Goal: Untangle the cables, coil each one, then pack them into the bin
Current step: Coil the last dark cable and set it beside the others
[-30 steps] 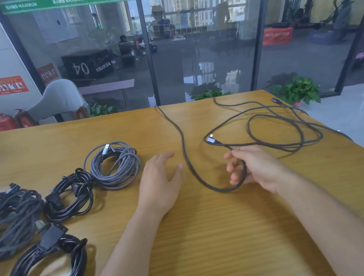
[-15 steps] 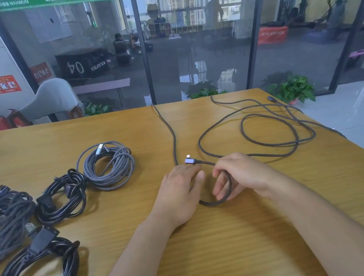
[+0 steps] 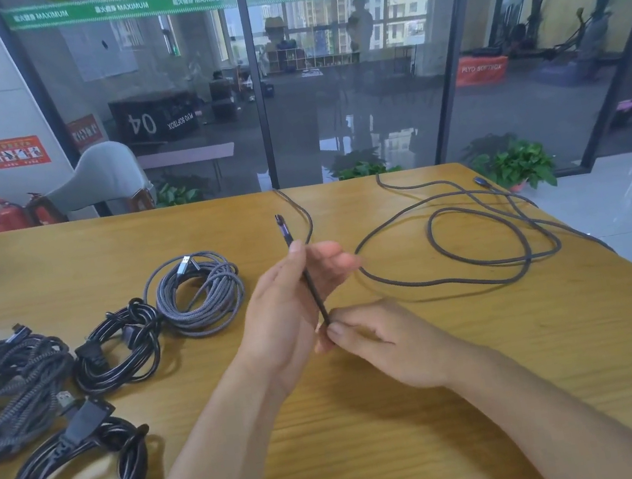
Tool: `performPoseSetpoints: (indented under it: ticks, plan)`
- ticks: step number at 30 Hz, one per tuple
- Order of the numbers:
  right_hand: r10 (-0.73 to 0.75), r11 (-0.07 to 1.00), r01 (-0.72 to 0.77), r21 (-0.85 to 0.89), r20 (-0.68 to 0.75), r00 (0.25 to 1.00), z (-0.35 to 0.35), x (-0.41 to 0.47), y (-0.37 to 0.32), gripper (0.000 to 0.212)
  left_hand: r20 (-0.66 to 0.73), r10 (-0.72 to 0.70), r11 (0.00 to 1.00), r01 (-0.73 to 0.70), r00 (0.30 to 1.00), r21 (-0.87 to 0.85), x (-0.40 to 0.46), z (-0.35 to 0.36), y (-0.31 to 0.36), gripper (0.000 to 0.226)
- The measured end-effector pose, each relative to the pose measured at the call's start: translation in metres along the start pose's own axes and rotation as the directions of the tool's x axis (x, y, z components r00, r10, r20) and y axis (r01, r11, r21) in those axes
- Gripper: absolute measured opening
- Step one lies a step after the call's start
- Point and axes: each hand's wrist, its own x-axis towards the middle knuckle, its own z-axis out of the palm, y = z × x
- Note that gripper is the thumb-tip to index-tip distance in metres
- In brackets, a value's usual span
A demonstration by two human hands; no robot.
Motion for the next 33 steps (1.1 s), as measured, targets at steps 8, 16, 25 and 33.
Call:
performPoseSetpoints:
  ticks: [8,16,25,33]
  plan:
    - [-0.002,0.878,0.001,-0.479,-0.002,1.000,-0.033,0.001,0.033,0.071,0.086,-0.100,0.974,0.116,0.991,-0.193,-0.011,-0.009,0.026,0.049]
    - [0.143,0.785,-0.382,-0.488,-0.458,0.877,-0.093,-0.020,0.058,0.052,0.072,-0.138,0.987,0.143,0.988,-0.067,-0.010,-0.023,0.030,0.049]
    - [0.302,0.938,-0.152,0.312,-0.519,0.800,-0.032,0.008,-0.005,0.025,-0.012,-0.130,0.941,0.127,0.991,0.315,-0.006,-0.003,-0.011,0.056]
    - [0.160,0.927,0.044,0.372,-0.501,0.850,-0.007,0.009,-0.008,0.011,-0.021,-0.089,0.972,0.092,0.996,0.218,-0.005,0.001,-0.019,0.054]
